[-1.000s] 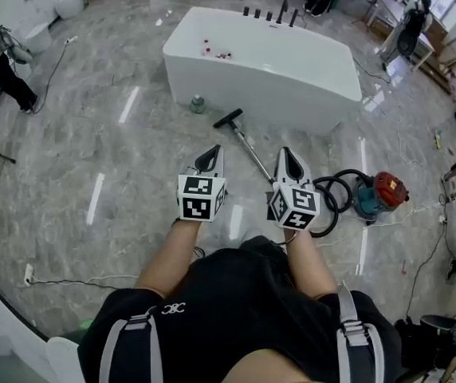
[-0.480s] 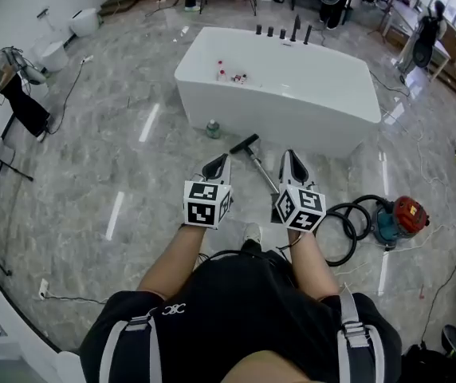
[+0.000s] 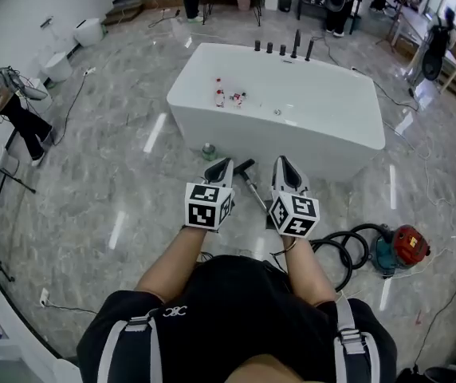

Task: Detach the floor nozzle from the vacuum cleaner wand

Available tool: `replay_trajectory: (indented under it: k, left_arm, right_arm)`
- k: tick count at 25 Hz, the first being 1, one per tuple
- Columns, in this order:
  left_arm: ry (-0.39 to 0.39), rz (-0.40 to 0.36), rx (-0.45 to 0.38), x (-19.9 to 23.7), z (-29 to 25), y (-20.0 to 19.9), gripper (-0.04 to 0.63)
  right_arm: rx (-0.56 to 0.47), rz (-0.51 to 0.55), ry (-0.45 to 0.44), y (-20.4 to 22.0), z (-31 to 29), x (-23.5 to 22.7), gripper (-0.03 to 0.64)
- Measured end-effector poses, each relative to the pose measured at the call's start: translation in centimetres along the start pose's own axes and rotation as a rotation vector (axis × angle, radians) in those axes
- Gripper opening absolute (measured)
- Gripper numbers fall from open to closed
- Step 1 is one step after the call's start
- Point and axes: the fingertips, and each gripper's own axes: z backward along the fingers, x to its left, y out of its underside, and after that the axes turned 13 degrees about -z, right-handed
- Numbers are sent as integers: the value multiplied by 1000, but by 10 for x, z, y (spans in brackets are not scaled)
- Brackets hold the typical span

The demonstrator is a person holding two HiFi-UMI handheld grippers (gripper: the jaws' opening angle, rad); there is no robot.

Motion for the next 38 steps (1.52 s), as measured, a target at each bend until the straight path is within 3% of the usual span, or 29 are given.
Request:
replay_trajectory:
  k: [9, 21, 28, 32, 38]
  left_arm:
    - [14, -8, 57, 4, -58, -3, 9]
    - [96, -34, 45, 24, -127, -9, 9]
    - [159, 1, 33, 61, -192, -18, 9]
    - [242, 11, 14, 81, -227, -15, 9]
    - [300, 30, 19, 146, -288, -11, 9]
  right_arm:
    - [47, -70, 38, 5, -38, -55, 8]
    - [69, -13, 80, 5, -85, -80, 8]
    - [94, 16, 146, 0, -144, -96, 8]
    - [133, 32, 184, 11, -192, -103, 8]
    - [195, 110, 201, 25, -277, -90, 8]
